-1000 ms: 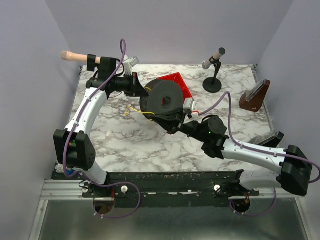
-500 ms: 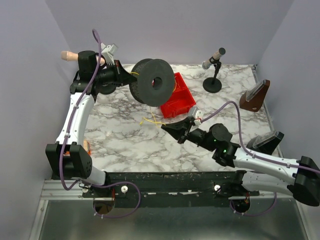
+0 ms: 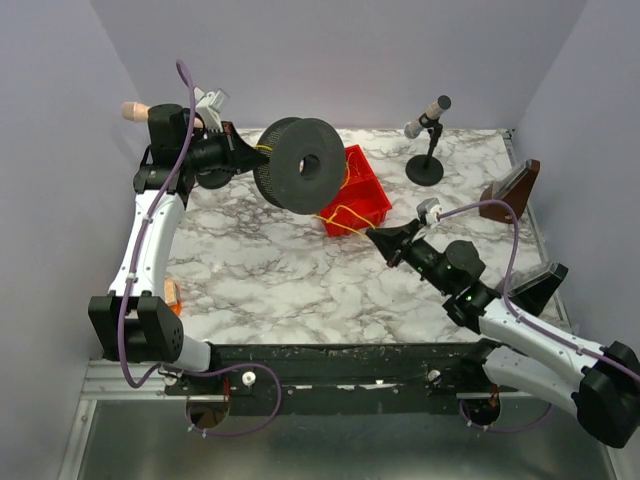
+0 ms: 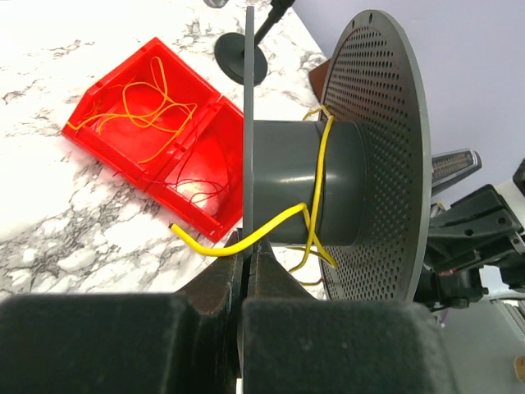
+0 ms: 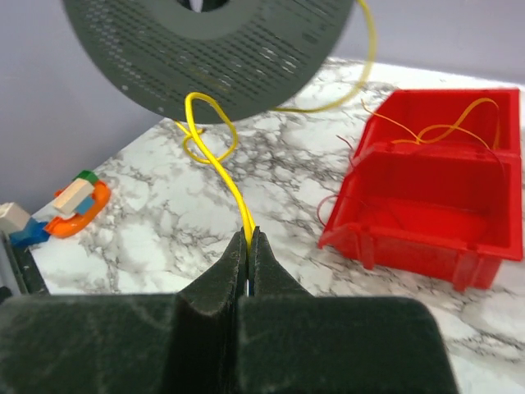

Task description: Wrap the cables

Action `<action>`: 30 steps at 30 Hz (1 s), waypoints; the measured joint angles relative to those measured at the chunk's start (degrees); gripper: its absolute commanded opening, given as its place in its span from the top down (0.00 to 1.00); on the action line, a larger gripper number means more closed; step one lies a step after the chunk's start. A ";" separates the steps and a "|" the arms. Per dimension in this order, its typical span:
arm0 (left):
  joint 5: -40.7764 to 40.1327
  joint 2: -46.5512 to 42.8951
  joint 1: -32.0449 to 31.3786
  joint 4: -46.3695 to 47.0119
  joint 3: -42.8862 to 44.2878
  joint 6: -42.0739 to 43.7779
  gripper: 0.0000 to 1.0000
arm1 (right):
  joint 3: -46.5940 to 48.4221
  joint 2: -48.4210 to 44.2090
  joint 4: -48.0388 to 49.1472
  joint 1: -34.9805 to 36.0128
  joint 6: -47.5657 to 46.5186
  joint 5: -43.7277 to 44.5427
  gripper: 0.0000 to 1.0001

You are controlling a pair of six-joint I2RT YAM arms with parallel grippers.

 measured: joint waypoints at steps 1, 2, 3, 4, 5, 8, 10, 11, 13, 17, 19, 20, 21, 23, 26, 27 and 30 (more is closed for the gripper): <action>0.13 0.00 0.26 -0.04 -0.11 -0.02 1.00 | -0.55 -0.24 -0.13 -1.18 0.79 -0.04 0.99; 0.24 0.00 0.74 -0.09 -0.11 -0.02 1.00 | -1.01 -0.37 -0.35 -2.43 1.53 -0.15 0.99; 0.24 -0.07 1.09 -0.09 -0.11 -0.02 1.00 | -1.42 -0.39 -0.44 -3.54 2.25 -0.28 0.99; 0.24 -0.09 1.33 -0.09 -0.11 -0.02 1.00 | -1.75 -0.39 -0.68 -4.48 2.89 -0.42 0.99; 0.24 -0.17 1.57 -0.09 -0.11 -0.02 1.00 | -2.05 -0.39 -0.81 -5.33 3.21 -0.55 0.99; 0.28 -0.61 2.03 0.00 -0.11 -0.04 1.00 | -2.64 -0.57 -1.25 -7.63 4.42 -1.05 0.99; 0.42 -0.83 2.29 0.22 -0.11 -0.26 1.00 | -2.82 -0.76 -1.55 -8.90 4.85 -1.62 0.99; 0.52 -0.90 2.34 0.31 -0.11 -0.46 1.00 | -2.84 -0.83 -1.81 -9.42 4.94 -1.92 0.99; 0.66 -0.94 2.54 0.42 -0.11 -0.74 1.00 | -2.89 -0.83 -2.38 -10.25 5.29 -2.58 0.99; 0.94 -0.94 3.50 1.20 -0.11 -1.77 1.00 | -3.69 -0.83 -3.26 -12.02 5.95 -3.58 0.99; 1.03 -0.94 4.07 1.62 -0.11 -2.03 1.00 | -4.33 -0.83 -3.82 -13.22 6.34 -4.24 1.00; 1.03 -0.94 4.20 1.64 -0.11 -2.10 1.00 | -4.63 -0.83 -4.09 -13.66 6.51 -4.50 0.99; 1.01 -0.94 4.28 1.70 -0.11 -2.10 1.00 | -4.81 -0.83 -4.26 -13.94 6.67 -4.94 0.99; 1.03 -0.94 4.44 1.90 -0.11 -2.14 1.00 | -4.85 -0.81 -4.28 -14.40 6.78 -6.60 0.99; 1.01 -0.94 4.44 2.03 -0.22 -2.03 1.00 | -4.68 -0.52 -4.31 -14.49 6.99 -10.43 0.99; 0.98 -0.96 4.44 2.08 -0.35 -1.92 1.00 | -4.50 -0.39 -4.52 -14.49 7.21 -11.39 0.99; 0.76 -0.96 4.50 1.92 -0.74 -1.46 1.00 | -4.39 -0.63 -5.60 -14.51 7.32 -11.98 0.99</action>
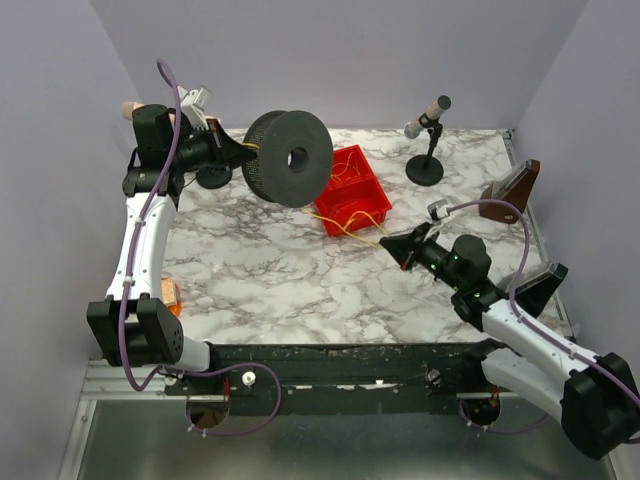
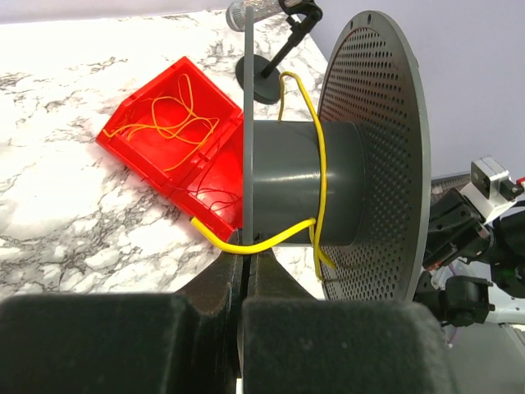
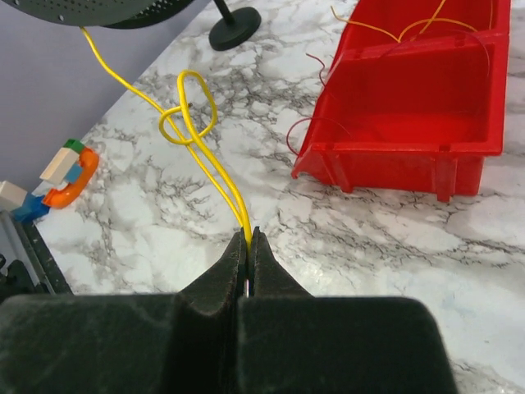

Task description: Wrap the cables

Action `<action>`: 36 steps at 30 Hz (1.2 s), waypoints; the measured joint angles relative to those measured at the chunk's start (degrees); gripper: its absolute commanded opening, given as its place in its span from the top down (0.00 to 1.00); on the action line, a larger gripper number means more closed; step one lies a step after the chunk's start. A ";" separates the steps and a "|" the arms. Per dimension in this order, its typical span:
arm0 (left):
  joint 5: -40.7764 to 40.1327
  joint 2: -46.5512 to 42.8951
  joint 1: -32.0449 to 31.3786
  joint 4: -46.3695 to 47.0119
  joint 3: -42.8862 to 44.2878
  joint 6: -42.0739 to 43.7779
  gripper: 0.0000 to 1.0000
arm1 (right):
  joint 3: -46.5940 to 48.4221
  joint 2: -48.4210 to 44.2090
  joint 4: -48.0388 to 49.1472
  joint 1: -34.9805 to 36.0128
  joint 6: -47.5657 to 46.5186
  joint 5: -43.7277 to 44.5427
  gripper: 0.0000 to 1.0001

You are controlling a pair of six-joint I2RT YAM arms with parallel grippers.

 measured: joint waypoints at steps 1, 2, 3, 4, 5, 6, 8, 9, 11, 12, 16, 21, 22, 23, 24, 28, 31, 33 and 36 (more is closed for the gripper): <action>-0.09 0.00 0.00 -0.09 0.00 0.20 1.00 | 0.02 -0.13 -0.68 -0.13 -0.07 0.04 0.99; -0.22 0.00 0.00 -0.13 0.00 0.39 1.00 | 0.07 -0.26 -1.51 -0.44 -0.11 0.13 0.99; -0.26 -0.02 0.00 -0.11 0.00 0.59 1.00 | 0.07 -0.31 -2.12 -0.79 -0.11 0.28 0.99; -0.26 -0.04 0.00 -0.13 0.00 0.68 1.00 | 0.09 -0.31 -2.67 -1.20 -0.11 0.48 0.99; -0.24 -0.07 0.00 -0.22 0.00 0.70 1.00 | 0.11 -0.31 -3.15 -1.55 -0.09 0.74 0.99; -0.24 -0.11 0.00 -0.28 0.00 0.74 1.00 | 0.20 -0.31 -3.58 -1.84 -0.09 1.11 1.00; -0.22 -0.20 0.00 -0.48 0.00 0.79 1.00 | 0.63 -0.28 -4.57 -2.40 -0.11 1.68 0.99; -0.22 -0.31 0.00 -0.50 0.00 0.85 1.00 | 0.85 -0.20 -4.76 -2.82 -0.09 1.84 0.99; -0.22 -0.61 0.00 -0.55 0.00 1.03 1.00 | 1.46 0.11 -5.18 -3.89 -0.07 2.10 0.99; -0.22 -0.76 0.00 -0.55 0.00 1.07 1.00 | 1.64 0.26 -5.27 -4.57 -0.07 2.21 0.99; -0.13 -1.68 0.00 -0.59 0.00 1.25 1.00 | 1.70 0.31 -6.01 -7.32 0.02 2.75 0.99; 0.57 -1.99 0.02 -0.81 -0.07 1.27 1.00 | 2.71 0.31 -7.06 -8.66 0.04 2.80 0.99; 0.72 -2.01 0.02 -0.96 -0.15 1.29 1.00 | 3.23 0.28 -7.41 -9.01 -0.04 2.89 0.99; 0.83 -2.03 0.02 -1.07 -0.24 1.31 1.00 | 3.63 0.28 -7.58 -9.33 -0.11 2.86 0.99; 0.92 -2.05 0.02 -1.31 -0.28 1.38 1.00 | 4.02 0.28 -7.85 -9.99 -0.13 2.91 0.99; 1.49 -2.19 0.02 -2.43 -0.33 1.90 1.00 | 5.35 0.98 -8.68 -15.47 -0.15 3.02 0.99; 2.25 -2.21 0.02 -3.13 -0.33 2.12 1.00 | 6.49 2.91 -8.85 -19.08 -0.11 3.06 0.99; 2.82 -2.21 0.02 -3.82 -0.33 2.60 1.00 | 7.48 4.11 -9.01 -20.39 -0.15 3.17 0.99; 3.76 -2.23 -0.04 -5.49 -0.33 4.37 1.00 | 9.99 5.38 -9.38 -21.00 -0.61 3.21 0.99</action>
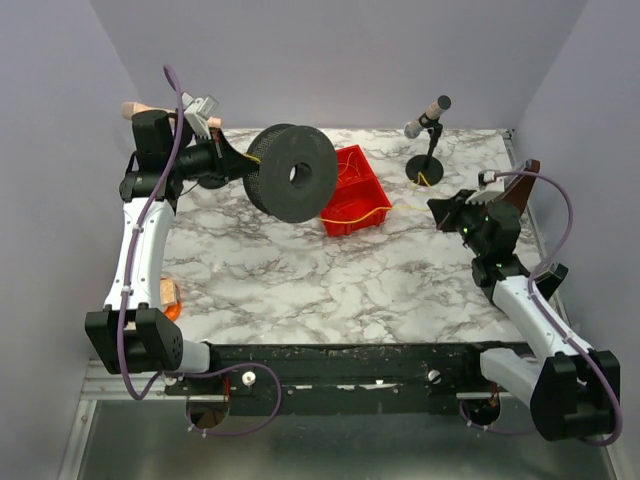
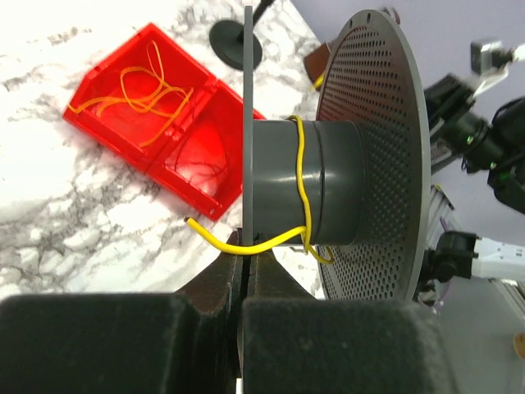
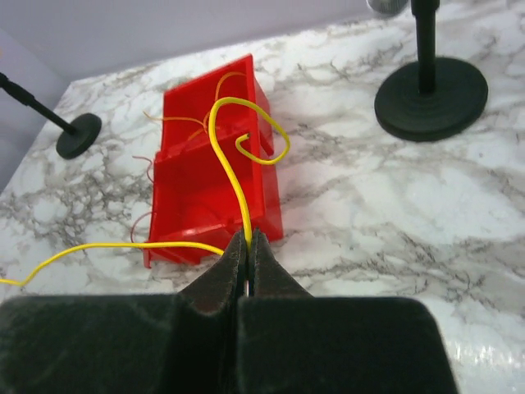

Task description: Wrap the cables

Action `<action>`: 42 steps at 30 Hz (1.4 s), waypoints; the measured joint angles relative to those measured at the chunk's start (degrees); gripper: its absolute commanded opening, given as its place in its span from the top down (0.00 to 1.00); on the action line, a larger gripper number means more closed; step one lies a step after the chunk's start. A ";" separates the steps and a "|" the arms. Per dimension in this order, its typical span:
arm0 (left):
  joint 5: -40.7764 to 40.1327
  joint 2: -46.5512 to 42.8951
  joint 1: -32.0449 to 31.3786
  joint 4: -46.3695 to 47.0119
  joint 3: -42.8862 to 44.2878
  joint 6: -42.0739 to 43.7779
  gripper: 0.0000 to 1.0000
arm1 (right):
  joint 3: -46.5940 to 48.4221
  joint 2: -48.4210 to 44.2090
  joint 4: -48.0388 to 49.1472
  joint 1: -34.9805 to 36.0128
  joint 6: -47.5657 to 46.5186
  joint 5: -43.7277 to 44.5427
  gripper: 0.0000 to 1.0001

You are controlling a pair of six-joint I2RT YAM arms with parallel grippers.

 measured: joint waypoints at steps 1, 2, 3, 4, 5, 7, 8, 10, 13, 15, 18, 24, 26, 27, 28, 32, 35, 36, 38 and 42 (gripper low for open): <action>0.39 -0.02 -0.28 -1.29 0.00 1.18 1.00 | 1.14 0.50 0.00 -0.20 -0.22 0.00 0.99; 0.70 -0.07 -0.44 -2.60 0.00 2.23 1.00 | 2.14 0.92 0.02 -0.37 -0.52 -0.02 0.99; 1.22 -0.09 -0.68 -4.37 0.00 3.96 1.00 | 3.39 1.51 0.02 -0.61 -0.74 -0.02 0.99; 1.64 -0.09 -0.85 -5.73 0.00 5.01 1.00 | 4.96 2.34 0.09 -1.03 -1.05 -0.02 0.99; 2.49 -0.09 -1.16 -7.74 0.02 7.13 1.00 | 6.23 3.17 0.24 -1.33 -1.20 -0.02 0.99; 3.61 -0.09 -1.70 -12.20 0.31 10.95 1.00 | 8.79 5.07 0.39 -1.68 -1.51 -0.04 0.99; 4.00 -0.09 -2.01 -14.93 0.70 13.44 1.00 | 9.99 6.05 0.50 -1.86 -1.66 -0.04 0.99; 4.46 -0.07 -3.23 -21.38 2.05 19.26 1.00 | 11.91 7.58 0.63 -1.92 -2.01 -0.07 0.99; 4.63 0.07 -6.32 -29.59 3.78 27.74 1.00 | 14.78 9.22 0.79 -1.92 -2.40 -0.26 0.99; 4.57 0.24 -8.87 -33.83 3.93 32.20 1.00 | 17.05 9.99 0.81 -1.92 -2.54 -0.83 0.99; 3.78 0.79 -13.20 -38.27 3.61 36.96 1.00 | 21.29 11.02 0.90 -1.92 -2.47 -2.64 0.99; 1.38 1.14 -18.36 -39.89 1.90 39.08 1.00 | 26.99 11.19 1.33 0.70 -2.38 -4.50 0.99; 0.11 1.42 -19.63 -39.34 1.29 38.86 1.00 | 28.37 11.17 1.25 3.26 -2.51 -4.57 0.99; -0.50 1.55 -20.04 -39.04 1.03 38.75 1.00 | 29.07 11.17 1.11 4.70 -2.54 -4.55 0.99; -1.46 1.84 -20.70 -38.60 0.70 38.47 1.00 | 29.73 11.10 1.05 6.19 -2.62 -4.50 0.99; -4.61 2.91 -23.30 -37.29 -0.28 37.73 1.00 | 32.24 10.95 0.96 11.06 -2.99 -4.35 0.99; -5.90 3.58 -24.63 -36.24 -0.96 36.65 1.00 | 34.27 10.99 1.16 14.56 -3.04 -3.52 0.99; -6.05 3.89 -24.87 -35.98 -1.01 36.26 1.00 | 35.04 11.06 1.44 16.17 -3.06 -2.89 0.99; -6.25 4.90 -25.00 -34.99 -1.01 35.01 1.00 | 35.85 11.15 2.36 19.02 -3.21 -2.25 0.99; -6.32 6.58 -24.96 -32.61 -1.07 32.48 1.00 | 35.91 11.26 5.25 24.94 -2.89 -1.33 1.00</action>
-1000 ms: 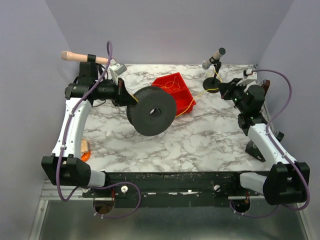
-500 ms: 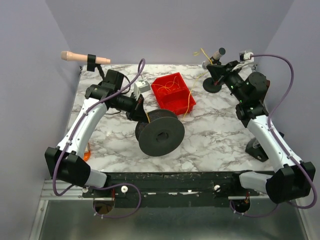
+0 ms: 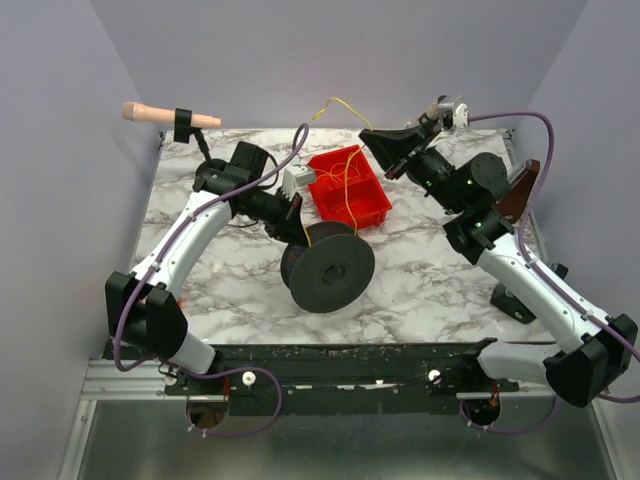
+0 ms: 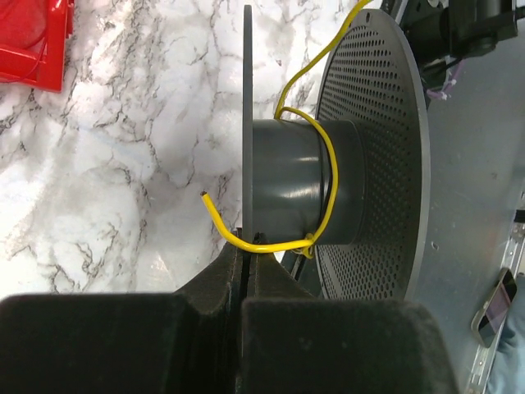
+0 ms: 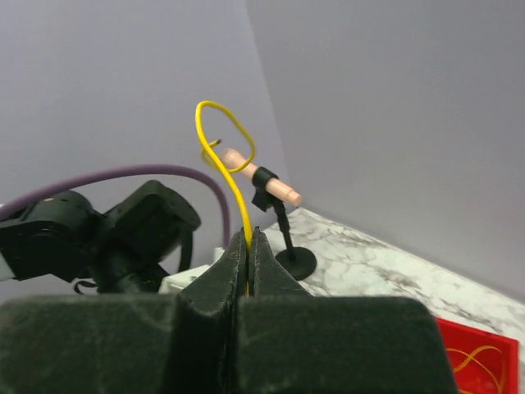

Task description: Wrap the cables

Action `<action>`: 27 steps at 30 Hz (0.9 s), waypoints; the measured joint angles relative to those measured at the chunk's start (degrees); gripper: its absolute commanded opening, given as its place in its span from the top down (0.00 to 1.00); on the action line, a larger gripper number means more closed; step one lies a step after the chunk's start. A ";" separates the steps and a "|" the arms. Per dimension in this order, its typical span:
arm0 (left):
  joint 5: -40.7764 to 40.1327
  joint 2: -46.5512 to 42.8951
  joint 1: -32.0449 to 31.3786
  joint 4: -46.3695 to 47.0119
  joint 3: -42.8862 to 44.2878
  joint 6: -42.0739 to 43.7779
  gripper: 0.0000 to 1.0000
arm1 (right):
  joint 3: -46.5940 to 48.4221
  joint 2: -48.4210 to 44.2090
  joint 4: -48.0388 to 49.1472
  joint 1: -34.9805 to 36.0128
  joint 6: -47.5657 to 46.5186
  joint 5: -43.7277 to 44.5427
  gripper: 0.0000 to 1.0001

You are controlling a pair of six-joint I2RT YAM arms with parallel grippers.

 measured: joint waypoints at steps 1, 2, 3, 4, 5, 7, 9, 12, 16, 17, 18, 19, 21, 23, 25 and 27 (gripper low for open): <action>0.00 0.20 0.02 0.55 0.00 -0.57 1.00 | -0.15 0.13 0.94 1.20 0.31 0.17 1.00; 0.00 0.35 0.00 1.16 0.00 -1.33 1.00 | -0.48 0.20 2.19 2.54 0.55 0.37 0.99; 0.02 0.46 0.00 1.84 0.00 -2.16 1.00 | -1.03 0.33 3.63 3.96 0.90 0.79 0.99; 0.04 0.50 0.00 2.40 0.00 -2.86 1.00 | -1.75 0.50 5.29 5.42 1.07 1.22 0.99; 0.07 0.61 0.00 3.08 0.00 -3.85 1.00 | -2.56 0.72 7.06 7.02 1.40 1.53 0.99; 0.24 0.85 0.07 4.37 0.00 -5.57 1.00 | -4.31 1.66 10.64 10.49 1.75 1.79 0.99; 0.96 1.31 0.35 5.75 0.00 -7.45 1.00 | -4.96 3.32 13.22 13.16 1.90 1.81 0.99; 2.23 2.10 0.59 7.23 0.04 -9.75 1.00 | -5.03 6.91 16.65 16.39 1.90 1.75 0.99; 4.02 2.36 1.84 10.12 0.07 -14.43 1.00 | -6.67 9.62 19.06 18.40 1.95 1.18 0.99; 4.57 2.34 2.45 11.30 0.07 -15.87 1.00 | -6.84 10.03 19.08 18.71 1.95 0.63 0.99; 5.11 2.34 3.48 13.22 0.07 -17.88 1.00 | -6.84 10.45 19.06 18.97 1.92 0.13 0.99; 5.31 2.34 4.26 14.88 0.07 -19.58 1.00 | -6.84 10.88 18.97 19.12 1.92 -0.68 0.99; 5.46 2.32 5.53 18.21 0.09 -22.47 1.00 | -6.84 11.52 18.53 19.32 1.90 -1.81 0.99; 5.42 1.97 6.91 22.56 0.07 -26.53 1.00 | -6.84 12.07 17.14 19.45 1.84 -3.15 0.99; 5.40 1.70 7.26 24.83 0.07 -29.99 1.00 | -6.82 12.48 15.39 19.50 1.66 -4.13 0.99; 5.38 0.48 7.89 31.61 -0.15 -34.07 1.00 | -6.67 12.96 13.92 19.52 1.27 -5.16 0.99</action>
